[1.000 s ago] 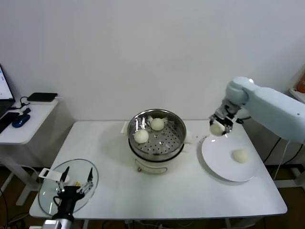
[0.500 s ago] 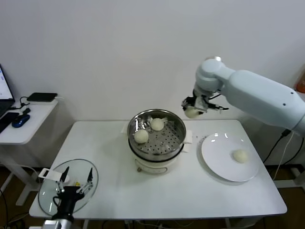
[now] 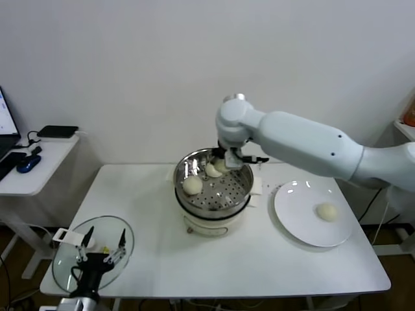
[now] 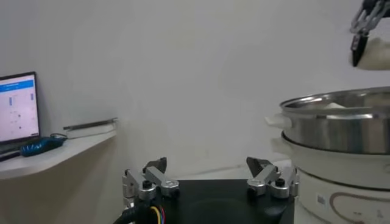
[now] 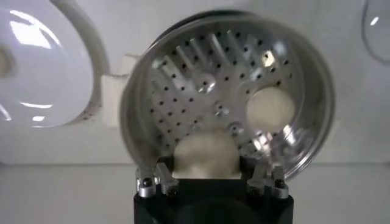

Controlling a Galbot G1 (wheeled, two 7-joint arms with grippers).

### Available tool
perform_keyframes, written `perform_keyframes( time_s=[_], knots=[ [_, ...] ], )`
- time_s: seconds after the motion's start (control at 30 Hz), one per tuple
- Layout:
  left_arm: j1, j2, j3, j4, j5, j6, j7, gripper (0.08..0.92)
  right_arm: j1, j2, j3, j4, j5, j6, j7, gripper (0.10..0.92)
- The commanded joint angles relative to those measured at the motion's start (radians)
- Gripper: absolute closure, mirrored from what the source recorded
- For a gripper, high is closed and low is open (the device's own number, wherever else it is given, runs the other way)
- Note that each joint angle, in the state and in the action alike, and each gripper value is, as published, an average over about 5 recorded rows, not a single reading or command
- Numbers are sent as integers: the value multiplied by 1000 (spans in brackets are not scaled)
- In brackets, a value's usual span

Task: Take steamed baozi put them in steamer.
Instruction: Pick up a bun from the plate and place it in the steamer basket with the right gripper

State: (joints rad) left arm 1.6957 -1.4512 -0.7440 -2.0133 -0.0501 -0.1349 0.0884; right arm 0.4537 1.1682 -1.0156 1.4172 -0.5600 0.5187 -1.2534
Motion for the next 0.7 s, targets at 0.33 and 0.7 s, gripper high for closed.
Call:
perform_keyframes(
  time_s=[0.33,0.7],
  knots=[
    [4,0,3,15,7,2,0,177,-83,23,-31,57,-1,8,-2,327],
    [1,2,6,19,11,5,0,177,-110,-29,-44,77,-21,20,-2,330]
  ],
)
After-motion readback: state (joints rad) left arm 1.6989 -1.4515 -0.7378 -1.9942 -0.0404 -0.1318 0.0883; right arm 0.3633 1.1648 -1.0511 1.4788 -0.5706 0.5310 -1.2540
